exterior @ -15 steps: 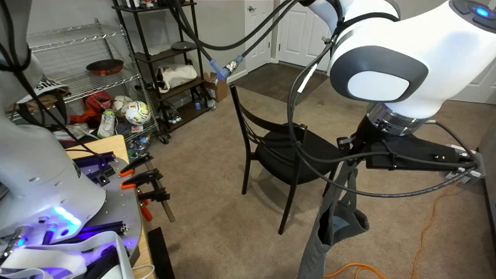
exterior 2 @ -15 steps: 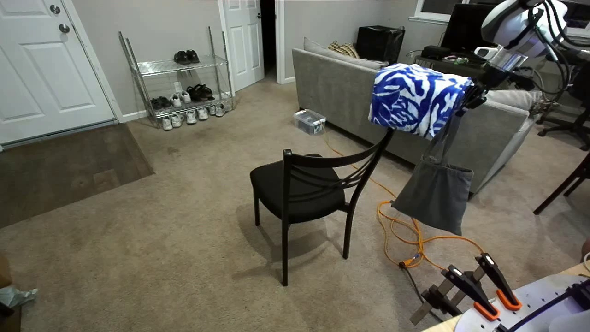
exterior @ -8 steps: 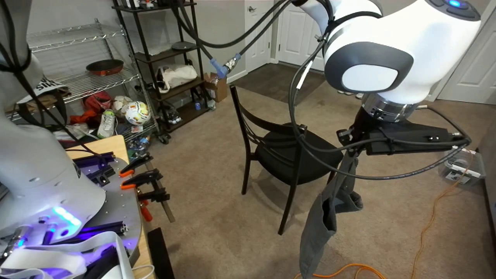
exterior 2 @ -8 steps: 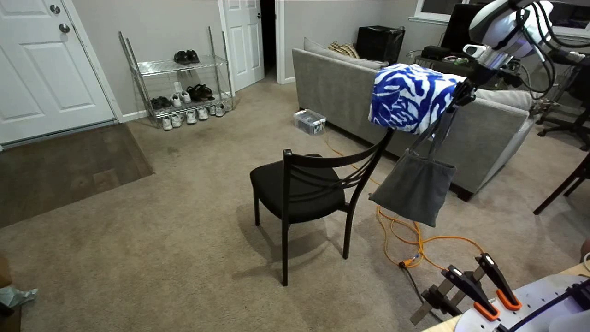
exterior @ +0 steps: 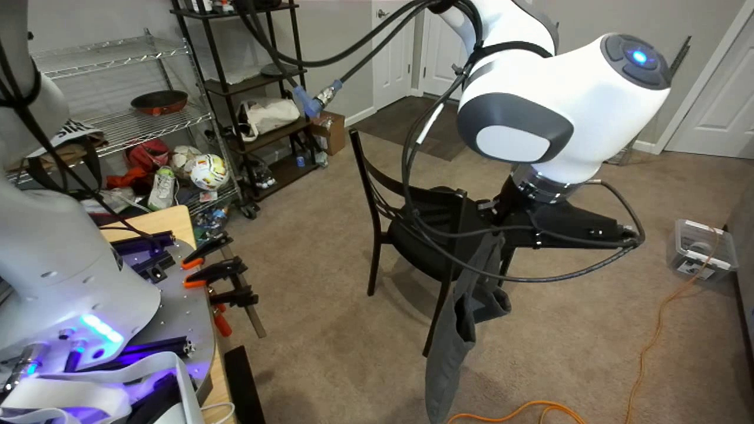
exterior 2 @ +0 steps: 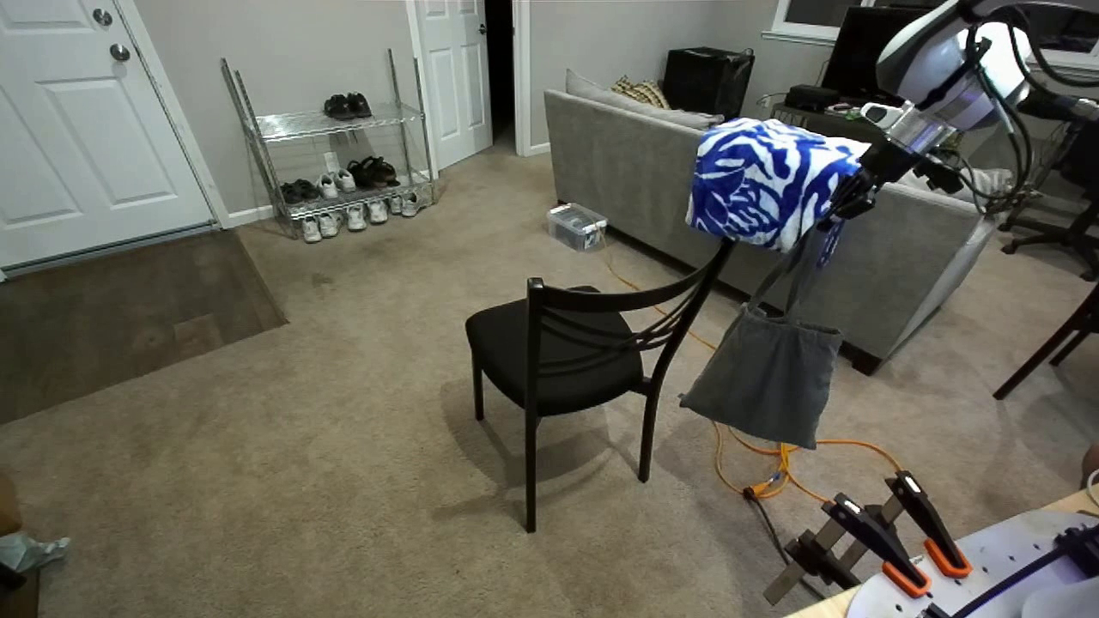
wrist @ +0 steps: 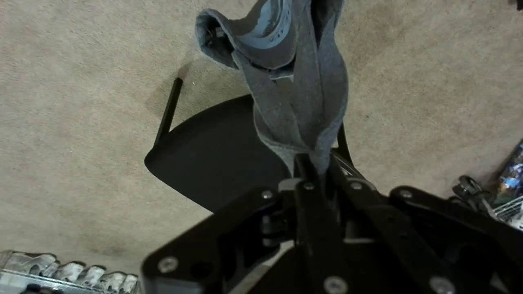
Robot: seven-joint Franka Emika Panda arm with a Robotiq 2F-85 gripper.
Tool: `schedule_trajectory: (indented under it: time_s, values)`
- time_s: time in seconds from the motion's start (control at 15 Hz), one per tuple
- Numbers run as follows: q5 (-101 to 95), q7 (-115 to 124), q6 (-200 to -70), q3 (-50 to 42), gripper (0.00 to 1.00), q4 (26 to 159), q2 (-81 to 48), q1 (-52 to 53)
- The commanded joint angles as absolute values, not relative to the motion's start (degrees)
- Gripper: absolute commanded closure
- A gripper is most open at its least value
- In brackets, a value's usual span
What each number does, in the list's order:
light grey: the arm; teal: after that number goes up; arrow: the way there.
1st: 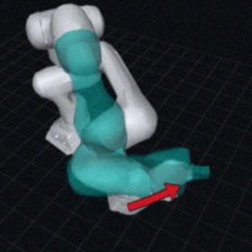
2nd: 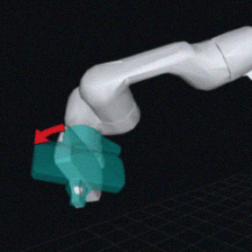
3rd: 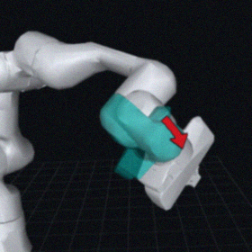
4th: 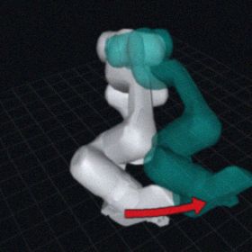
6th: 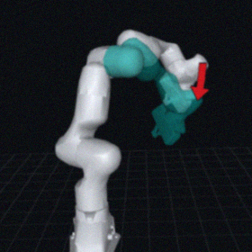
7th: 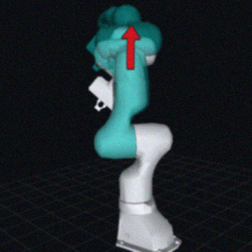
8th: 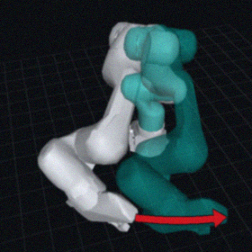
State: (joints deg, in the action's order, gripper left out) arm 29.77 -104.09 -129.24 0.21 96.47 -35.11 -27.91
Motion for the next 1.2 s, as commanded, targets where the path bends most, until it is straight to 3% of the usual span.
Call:
schedule_trajectory:
  time_s: [0.0,0.6,0.67,1.13]
  values:
    - [35.18,-110.16,-130.55,1.91,0.98,105.92,-28.49,-30.39]
    - [31.23,-108.42,-128.96,-3.51,0.98,109.29,-28.39,-27.93]
    - [32.46,-108.32,-128.84,-2.85,0.92,106.97,-30.34,-28.12]
    - [31.95,-108.27,-128.88,-3.29,0.92,107.44,-30.33,-28.14]
